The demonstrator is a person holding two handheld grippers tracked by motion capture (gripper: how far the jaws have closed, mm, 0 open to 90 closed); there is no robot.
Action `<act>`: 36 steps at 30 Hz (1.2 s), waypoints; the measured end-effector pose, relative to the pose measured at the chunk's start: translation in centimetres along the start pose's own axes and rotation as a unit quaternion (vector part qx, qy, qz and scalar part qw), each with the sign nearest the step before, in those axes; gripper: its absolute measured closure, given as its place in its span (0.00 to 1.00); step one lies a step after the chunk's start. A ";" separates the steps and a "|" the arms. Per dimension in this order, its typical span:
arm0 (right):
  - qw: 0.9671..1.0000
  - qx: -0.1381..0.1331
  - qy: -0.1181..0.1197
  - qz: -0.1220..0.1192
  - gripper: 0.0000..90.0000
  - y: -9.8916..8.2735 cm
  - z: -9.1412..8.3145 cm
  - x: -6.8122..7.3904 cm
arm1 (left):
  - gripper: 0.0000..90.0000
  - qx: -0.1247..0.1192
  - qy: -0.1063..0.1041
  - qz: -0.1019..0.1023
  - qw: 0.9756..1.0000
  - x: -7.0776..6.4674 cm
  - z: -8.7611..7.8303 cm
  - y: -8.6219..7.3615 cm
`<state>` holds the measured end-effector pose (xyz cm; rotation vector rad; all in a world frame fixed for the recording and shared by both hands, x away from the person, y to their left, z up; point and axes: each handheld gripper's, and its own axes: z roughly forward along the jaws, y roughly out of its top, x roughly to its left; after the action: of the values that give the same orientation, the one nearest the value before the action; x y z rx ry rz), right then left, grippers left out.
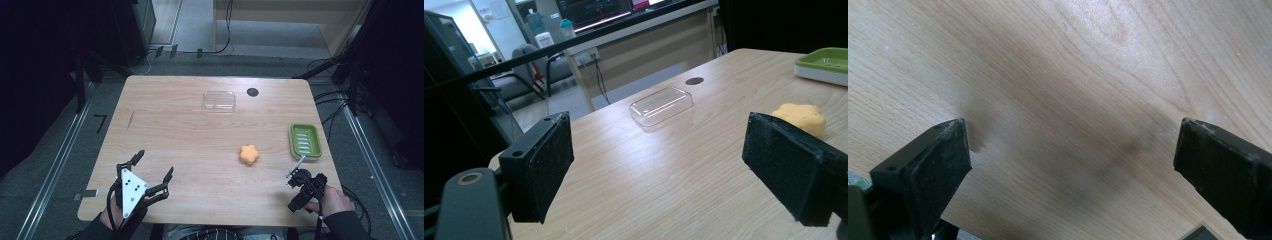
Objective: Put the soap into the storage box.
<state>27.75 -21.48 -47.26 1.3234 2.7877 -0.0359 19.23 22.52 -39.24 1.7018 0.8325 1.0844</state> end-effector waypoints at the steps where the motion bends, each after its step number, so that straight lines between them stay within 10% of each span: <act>1: 1.000 0.000 0.001 -0.002 0.02 0.0 0.0 0.0 | 0.15 0.000 -0.002 0.002 1.000 0.0 0.0 0.0; 36: 0.999 -0.034 -0.002 -0.012 0.02 2.9 -1.0 1.2 | 0.15 0.000 0.000 0.005 1.000 -0.1 -0.1 -0.1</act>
<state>29.17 -18.67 -46.34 1.2734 2.7744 0.0544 19.09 22.52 -39.29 1.7076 0.8262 1.0907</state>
